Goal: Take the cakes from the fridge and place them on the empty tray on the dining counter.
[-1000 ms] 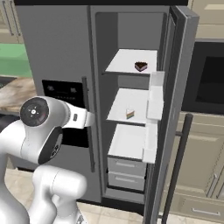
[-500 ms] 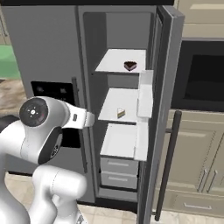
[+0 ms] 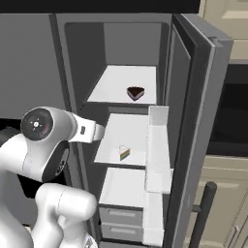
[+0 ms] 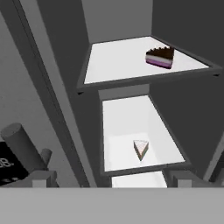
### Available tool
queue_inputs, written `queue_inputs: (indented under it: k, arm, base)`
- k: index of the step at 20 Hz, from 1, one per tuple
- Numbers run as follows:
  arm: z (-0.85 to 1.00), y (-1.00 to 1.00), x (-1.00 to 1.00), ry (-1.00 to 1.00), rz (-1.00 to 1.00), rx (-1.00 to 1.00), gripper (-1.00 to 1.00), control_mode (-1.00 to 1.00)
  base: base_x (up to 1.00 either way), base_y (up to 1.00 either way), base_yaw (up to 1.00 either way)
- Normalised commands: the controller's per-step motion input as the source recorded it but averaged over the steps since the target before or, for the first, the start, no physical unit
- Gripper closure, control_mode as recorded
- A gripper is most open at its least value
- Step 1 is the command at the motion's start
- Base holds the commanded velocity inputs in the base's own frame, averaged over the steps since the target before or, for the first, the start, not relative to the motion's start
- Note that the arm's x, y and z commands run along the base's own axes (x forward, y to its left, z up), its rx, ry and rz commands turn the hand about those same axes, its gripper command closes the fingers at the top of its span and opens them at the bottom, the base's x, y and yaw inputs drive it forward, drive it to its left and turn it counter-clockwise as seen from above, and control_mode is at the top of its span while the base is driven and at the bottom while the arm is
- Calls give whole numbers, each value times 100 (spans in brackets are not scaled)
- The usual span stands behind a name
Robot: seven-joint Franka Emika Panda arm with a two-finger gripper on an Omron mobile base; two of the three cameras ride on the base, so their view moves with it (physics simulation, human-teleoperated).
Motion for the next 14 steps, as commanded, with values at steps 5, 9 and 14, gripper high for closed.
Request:
queue_inputs:
  k: [5, 9, 14]
  arm:
    - [0, 0, 0, 0, 0, 0, -100, 100]
    - [0, 0, 0, 0, 0, 0, -100, 100]
    - [0, 0, 0, 0, 0, 0, -100, 100]
  base:
    - [100, -1, -2]
    - [100, -15, 0]
    - [93, -12, 3]
